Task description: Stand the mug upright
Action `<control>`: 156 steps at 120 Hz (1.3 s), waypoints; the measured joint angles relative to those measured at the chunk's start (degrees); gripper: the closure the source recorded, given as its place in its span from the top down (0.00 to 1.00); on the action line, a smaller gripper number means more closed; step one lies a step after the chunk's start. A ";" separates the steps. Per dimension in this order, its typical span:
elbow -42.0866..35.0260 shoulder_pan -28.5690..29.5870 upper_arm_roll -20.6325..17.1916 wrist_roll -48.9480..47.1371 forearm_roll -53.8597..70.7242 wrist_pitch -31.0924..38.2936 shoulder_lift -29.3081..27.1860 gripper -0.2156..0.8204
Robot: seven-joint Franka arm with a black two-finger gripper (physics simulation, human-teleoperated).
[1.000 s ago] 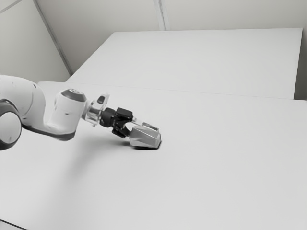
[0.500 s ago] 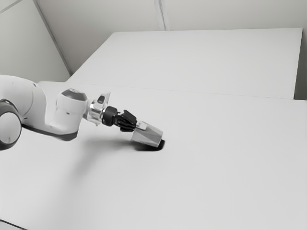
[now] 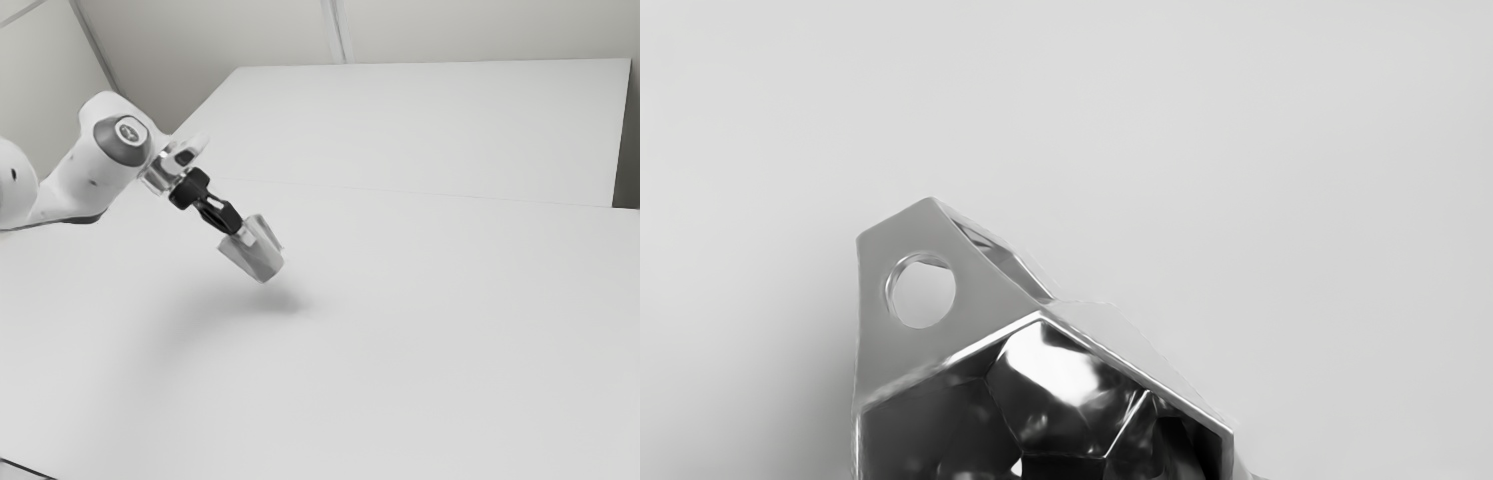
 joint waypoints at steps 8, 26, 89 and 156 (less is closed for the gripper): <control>1.55 -0.42 -0.36 -3.92 9.65 0.70 -0.76 0.04; 1.12 -1.54 -1.67 -12.46 23.03 4.23 -0.79 0.03; -8.93 -1.78 -2.84 -34.92 32.80 15.60 0.42 0.04; -8.95 -1.91 -3.01 -44.48 31.51 14.77 -4.39 0.67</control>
